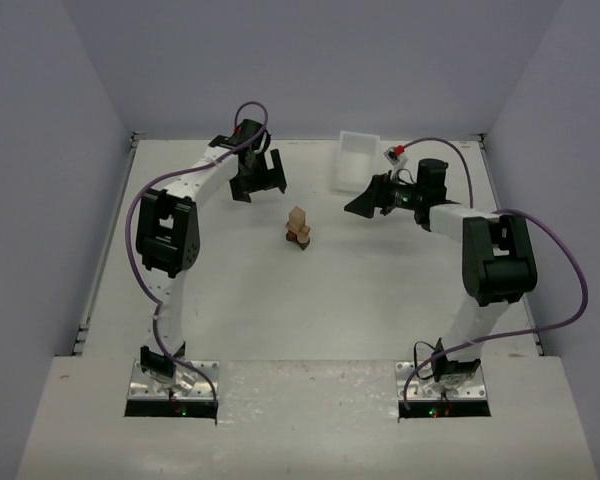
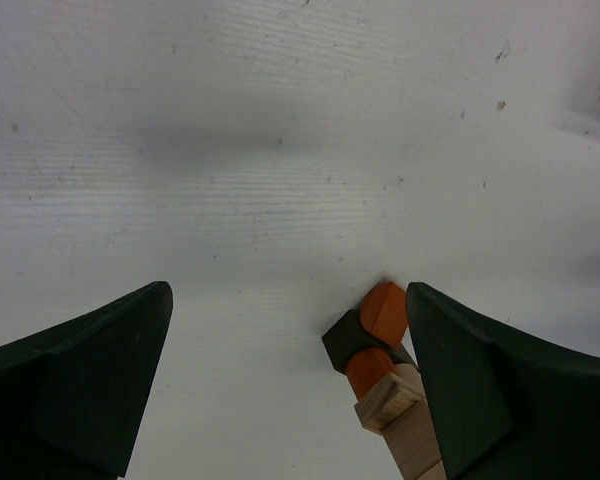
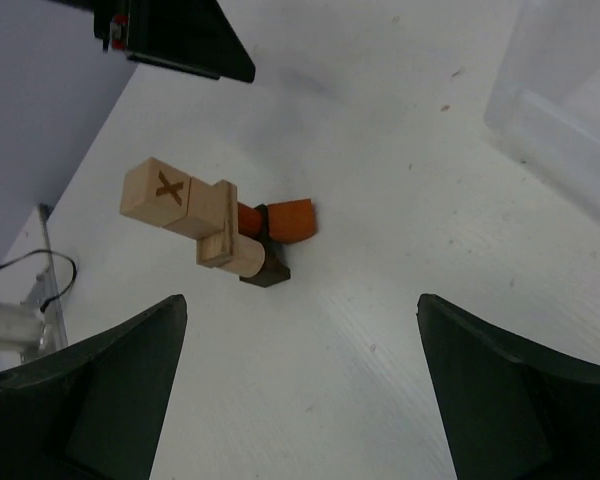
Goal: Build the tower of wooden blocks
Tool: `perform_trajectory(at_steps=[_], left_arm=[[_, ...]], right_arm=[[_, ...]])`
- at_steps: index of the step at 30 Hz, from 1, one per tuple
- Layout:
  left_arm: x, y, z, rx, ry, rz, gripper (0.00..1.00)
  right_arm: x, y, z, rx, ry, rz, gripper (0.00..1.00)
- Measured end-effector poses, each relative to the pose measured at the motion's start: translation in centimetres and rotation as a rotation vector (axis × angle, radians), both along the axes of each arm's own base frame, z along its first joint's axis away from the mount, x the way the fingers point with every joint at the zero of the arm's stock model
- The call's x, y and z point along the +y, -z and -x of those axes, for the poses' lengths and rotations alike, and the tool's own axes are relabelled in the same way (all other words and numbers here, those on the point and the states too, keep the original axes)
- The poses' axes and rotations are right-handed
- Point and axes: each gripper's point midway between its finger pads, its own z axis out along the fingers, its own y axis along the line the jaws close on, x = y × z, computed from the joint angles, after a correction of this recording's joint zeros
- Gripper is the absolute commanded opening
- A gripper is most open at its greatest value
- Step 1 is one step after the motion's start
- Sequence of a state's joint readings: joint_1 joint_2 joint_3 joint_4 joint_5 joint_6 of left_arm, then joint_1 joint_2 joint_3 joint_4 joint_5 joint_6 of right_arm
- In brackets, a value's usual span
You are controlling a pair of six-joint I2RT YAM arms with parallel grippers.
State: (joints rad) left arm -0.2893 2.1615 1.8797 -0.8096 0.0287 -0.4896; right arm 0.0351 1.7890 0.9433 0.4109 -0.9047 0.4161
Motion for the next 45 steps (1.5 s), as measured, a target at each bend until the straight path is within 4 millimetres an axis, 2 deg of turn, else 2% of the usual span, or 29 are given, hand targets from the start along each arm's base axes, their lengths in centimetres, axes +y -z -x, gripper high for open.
perform_trajectory(at_steps=[3, 7, 12, 18, 22, 27, 32, 37, 45], left_arm=[[0.2, 0.0, 0.1, 0.003, 0.010, -0.010, 1.00], [0.4, -0.6, 0.2, 0.003, 0.028, -0.027, 1.00], [0.4, -1.1, 0.0, -0.010, 0.049, -0.036, 1.00], [0.7, -1.5, 0.4, -0.001, 0.079, -0.053, 1.00], [0.8, -1.5, 0.6, 0.005, 0.088, -0.059, 1.00], [0.9, -1.2, 1.0, 0.018, 0.099, -0.067, 1.00], [1.2, -0.3, 2.1, 0.049, 0.105, -0.071, 1.00], [1.3, 0.4, 2.8, 0.072, 0.108, -0.073, 1.00], [1.4, 0.9, 3.1, 0.081, 0.113, -0.076, 1.00]], right_arm=[[1.9, 1.6, 0.2, -0.032, -0.117, 0.042, 0.99], [3.4, 1.6, -1.3, -0.224, -0.278, 0.130, 0.99], [3.6, 1.3, -3.4, -0.428, -0.421, 0.213, 0.99], [3.8, 3.9, -6.7, -0.518, -0.501, 0.345, 0.99], [4.2, 5.5, -7.5, -0.520, -0.489, 0.405, 0.99], [5.5, 6.0, -7.6, -0.537, -0.474, 0.423, 0.99], [7.5, 8.0, -5.6, -0.497, -0.502, 0.434, 0.99], [9.8, 7.9, -4.9, -0.520, -0.528, 0.431, 0.99], [10.8, 8.5, -5.0, -0.512, -0.522, 0.437, 0.99]])
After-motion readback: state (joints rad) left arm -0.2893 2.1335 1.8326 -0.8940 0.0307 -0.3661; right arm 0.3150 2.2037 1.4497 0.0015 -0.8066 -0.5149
